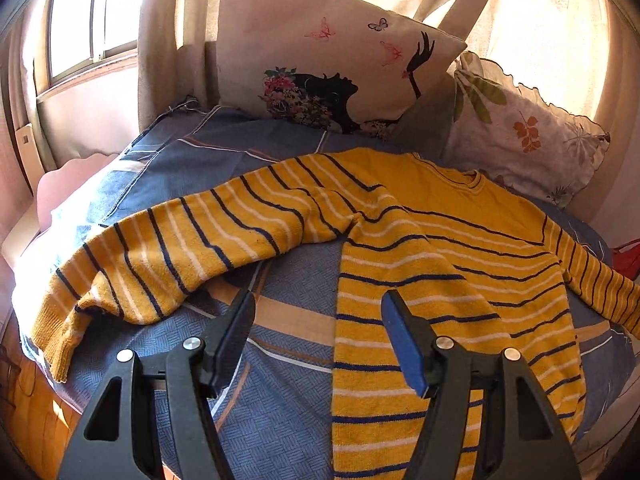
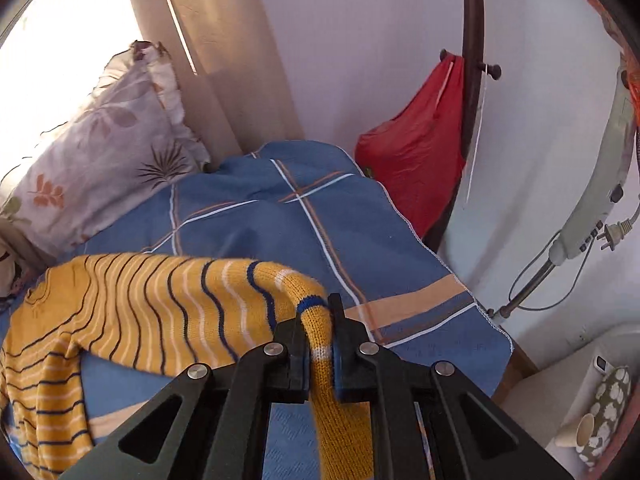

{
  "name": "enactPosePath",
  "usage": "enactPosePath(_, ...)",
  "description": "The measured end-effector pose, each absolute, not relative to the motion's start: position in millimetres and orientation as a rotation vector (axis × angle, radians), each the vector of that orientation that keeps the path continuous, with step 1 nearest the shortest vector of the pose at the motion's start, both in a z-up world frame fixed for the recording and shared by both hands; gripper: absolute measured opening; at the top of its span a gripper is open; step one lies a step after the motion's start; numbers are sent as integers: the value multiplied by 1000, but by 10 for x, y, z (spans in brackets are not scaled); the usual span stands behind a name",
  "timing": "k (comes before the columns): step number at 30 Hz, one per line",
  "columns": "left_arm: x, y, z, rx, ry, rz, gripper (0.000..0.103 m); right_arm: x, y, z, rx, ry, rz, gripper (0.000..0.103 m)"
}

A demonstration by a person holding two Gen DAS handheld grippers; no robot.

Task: Fold small clothes
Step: 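Grasp the other sleeve with the right gripper and lay it across the body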

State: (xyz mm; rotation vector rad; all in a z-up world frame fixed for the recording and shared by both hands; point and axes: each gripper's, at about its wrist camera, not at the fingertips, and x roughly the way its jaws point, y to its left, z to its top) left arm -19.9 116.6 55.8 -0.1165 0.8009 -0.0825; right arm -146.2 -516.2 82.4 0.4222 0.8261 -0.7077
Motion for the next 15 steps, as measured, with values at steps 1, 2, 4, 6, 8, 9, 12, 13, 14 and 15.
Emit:
enactPosePath(1, -195, 1203, 546, -120, 804, -74, 65, -1409, -5129, 834, 408, 838, -713, 8)
enactPosePath(2, -190, 1237, 538, -123, 806, -67, 65, -1359, -5070, 846, 386, 845, -709, 8)
enactPosePath(4, -179, 1306, 530, -133, 807, -56, 65, -1230, -4878, 927, 371, 852, -652, 8)
enactPosePath(6, -180, 1361, 523, -143, 804, -49, 65, -1069, -4667, 1025, 406, 853, -536, 8)
enactPosePath(8, -189, 1404, 516, -155, 801, -48, 65, -905, -4381, 1127, 426, 845, -415, 9)
enactPosePath(9, -195, 1421, 511, -161, 800, -51, 65, -783, -4208, 1180, 433, 841, -345, 9)
enactPosePath(12, -220, 1443, 483, -175, 802, -63, 65, -313, -3586, 1302, 422, 842, -141, 9)
enactPosePath(13, -230, 1451, 471, -179, 805, -66, 65, -156, -3367, 1303, 417, 847, -79, 9)
enactPosePath(14, -237, 1454, 462, -184, 807, -67, 65, 8, -3142, 1281, 410, 850, -23, 9)
enactPosePath(15, -248, 1465, 457, -190, 809, -70, 65, 8, -3142, 1281, 410, 850, -23, 9)
